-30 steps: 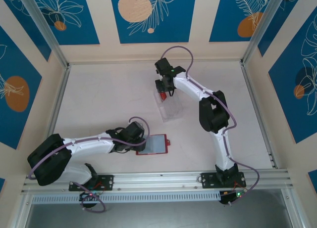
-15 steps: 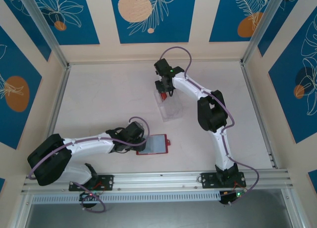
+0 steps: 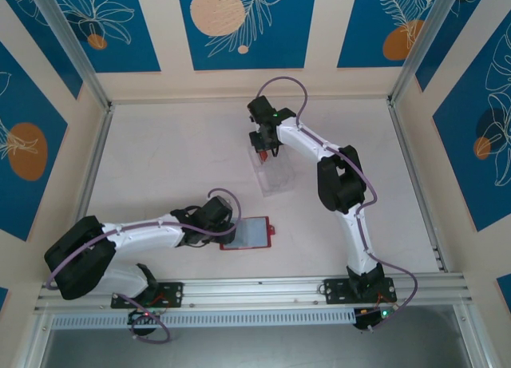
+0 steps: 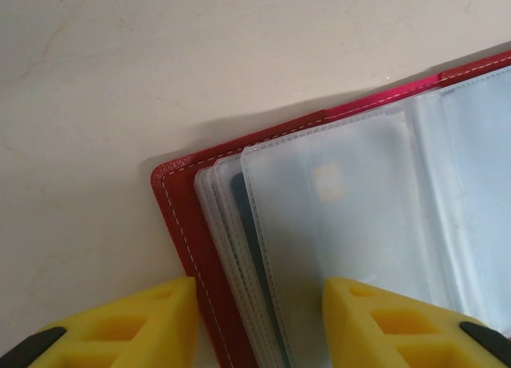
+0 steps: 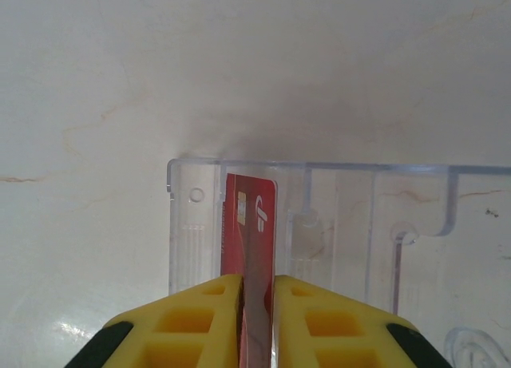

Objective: Put the credit cards into the card holder
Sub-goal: Pick up the credit card from the storage box.

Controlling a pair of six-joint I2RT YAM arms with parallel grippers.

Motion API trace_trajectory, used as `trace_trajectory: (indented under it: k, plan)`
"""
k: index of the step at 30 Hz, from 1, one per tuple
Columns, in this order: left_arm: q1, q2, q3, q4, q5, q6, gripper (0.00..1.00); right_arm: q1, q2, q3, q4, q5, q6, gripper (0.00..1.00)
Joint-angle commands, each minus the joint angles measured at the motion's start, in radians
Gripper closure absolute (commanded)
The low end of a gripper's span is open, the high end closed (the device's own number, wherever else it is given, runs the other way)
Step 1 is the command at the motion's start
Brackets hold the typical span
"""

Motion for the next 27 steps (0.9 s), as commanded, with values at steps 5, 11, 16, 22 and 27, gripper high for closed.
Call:
trace_trajectory:
  k: [5,11,16,22,27]
  plan:
    - [0.011,0.028,-0.023,-0.010,0.024,-0.009,0.56,0.007,0.018,0.012,-0.024,-0.038,-0.023,0.89]
    - [0.011,0.028,-0.026,-0.008,0.026,-0.009,0.56,0.007,0.000,0.023,-0.030,-0.055,-0.024,0.94]
    - [0.011,0.025,-0.029,-0.004,0.033,-0.007,0.56,0.007,-0.018,0.046,-0.045,-0.059,-0.028,0.98]
    - [0.011,0.009,-0.036,-0.001,0.043,-0.013,0.56,0.008,-0.066,0.060,-0.046,-0.049,-0.024,1.00]
    - [0.013,-0.020,-0.014,-0.038,0.043,0.004,0.54,0.019,-0.147,0.024,-0.006,-0.024,-0.016,1.00]
